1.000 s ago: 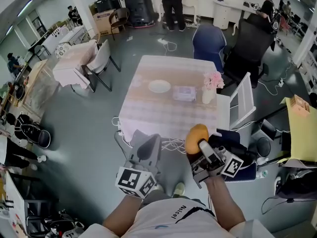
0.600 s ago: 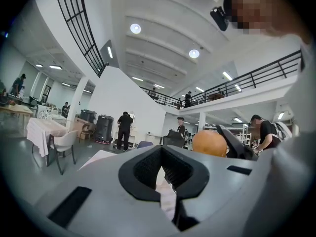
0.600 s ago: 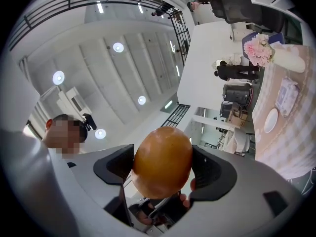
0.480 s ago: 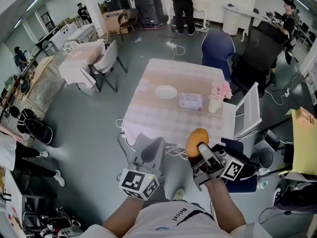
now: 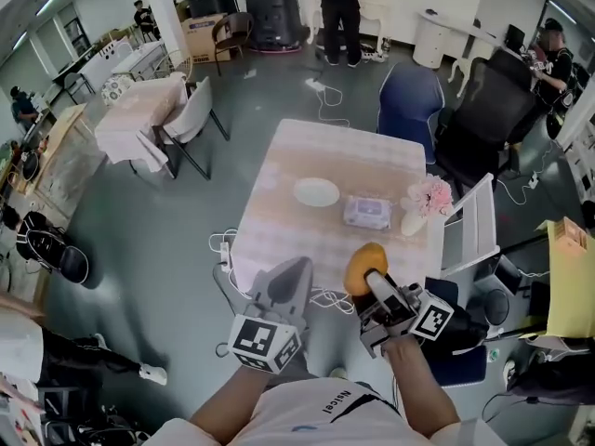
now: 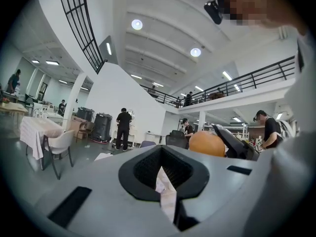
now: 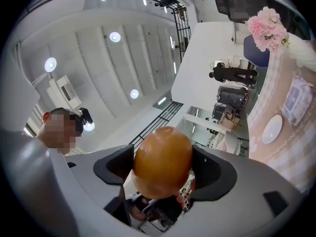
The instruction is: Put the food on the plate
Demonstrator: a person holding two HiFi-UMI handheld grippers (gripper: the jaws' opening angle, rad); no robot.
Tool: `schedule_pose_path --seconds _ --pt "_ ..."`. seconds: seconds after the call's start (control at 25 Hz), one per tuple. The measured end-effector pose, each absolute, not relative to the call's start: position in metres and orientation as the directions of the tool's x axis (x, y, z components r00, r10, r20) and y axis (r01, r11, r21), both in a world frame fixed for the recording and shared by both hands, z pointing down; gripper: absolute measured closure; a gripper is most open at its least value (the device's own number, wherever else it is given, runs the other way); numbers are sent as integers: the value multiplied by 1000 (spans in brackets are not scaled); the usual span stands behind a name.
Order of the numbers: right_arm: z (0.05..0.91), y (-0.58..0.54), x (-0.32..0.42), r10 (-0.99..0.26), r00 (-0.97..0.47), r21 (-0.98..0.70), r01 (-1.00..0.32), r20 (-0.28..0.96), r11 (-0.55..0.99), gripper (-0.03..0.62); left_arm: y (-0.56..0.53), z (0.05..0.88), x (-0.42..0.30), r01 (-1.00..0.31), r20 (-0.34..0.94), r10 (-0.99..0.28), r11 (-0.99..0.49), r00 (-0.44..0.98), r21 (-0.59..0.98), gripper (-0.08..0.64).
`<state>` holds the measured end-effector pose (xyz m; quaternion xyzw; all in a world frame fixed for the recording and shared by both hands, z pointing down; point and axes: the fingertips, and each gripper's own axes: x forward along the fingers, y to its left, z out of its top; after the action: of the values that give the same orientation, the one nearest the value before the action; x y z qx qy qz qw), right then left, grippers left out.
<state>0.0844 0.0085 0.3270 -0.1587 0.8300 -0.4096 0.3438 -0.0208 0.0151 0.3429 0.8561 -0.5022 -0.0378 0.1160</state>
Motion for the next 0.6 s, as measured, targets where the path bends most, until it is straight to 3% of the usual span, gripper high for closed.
schedule_pose_path --seconds 0.6 --pt "400 -135 19 -679 -694 -821 -227 -241 524 236 -121 415 -76 -796 126 -797 -549 590 254 555"
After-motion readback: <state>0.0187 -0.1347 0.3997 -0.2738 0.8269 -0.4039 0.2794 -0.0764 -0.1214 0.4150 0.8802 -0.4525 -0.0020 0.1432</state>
